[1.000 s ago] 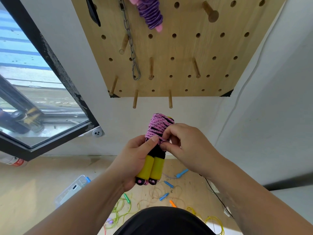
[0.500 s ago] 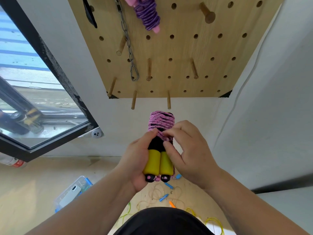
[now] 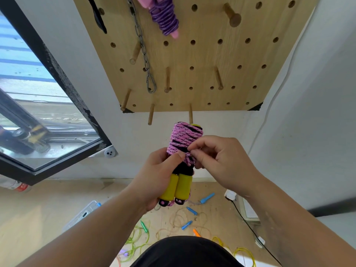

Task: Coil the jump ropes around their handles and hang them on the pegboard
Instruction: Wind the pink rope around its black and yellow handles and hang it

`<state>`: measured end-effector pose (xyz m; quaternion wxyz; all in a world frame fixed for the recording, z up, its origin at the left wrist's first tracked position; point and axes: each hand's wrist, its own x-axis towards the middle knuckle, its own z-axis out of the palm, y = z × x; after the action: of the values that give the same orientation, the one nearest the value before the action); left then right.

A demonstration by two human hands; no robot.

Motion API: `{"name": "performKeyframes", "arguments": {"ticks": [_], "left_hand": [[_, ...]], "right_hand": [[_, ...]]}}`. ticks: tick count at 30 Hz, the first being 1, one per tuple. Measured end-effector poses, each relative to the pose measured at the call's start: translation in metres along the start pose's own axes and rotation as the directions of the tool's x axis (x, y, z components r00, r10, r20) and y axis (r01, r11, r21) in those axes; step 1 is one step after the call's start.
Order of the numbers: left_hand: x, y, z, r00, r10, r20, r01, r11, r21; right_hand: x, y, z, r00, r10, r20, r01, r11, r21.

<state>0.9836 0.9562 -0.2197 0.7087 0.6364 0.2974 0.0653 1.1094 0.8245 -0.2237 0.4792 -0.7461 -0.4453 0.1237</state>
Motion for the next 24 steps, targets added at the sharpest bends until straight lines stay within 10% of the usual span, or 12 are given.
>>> {"name": "performKeyframes", "arguments": {"ticks": [24], "left_hand": [[-0.007,0.006,0.013,0.993,-0.086,-0.079,0.069,0.978,-0.198]], "right_hand": [[-0.003,-0.013,0.021,0.991,-0.123,-0.056,0.109,0.972,-0.208]]}}
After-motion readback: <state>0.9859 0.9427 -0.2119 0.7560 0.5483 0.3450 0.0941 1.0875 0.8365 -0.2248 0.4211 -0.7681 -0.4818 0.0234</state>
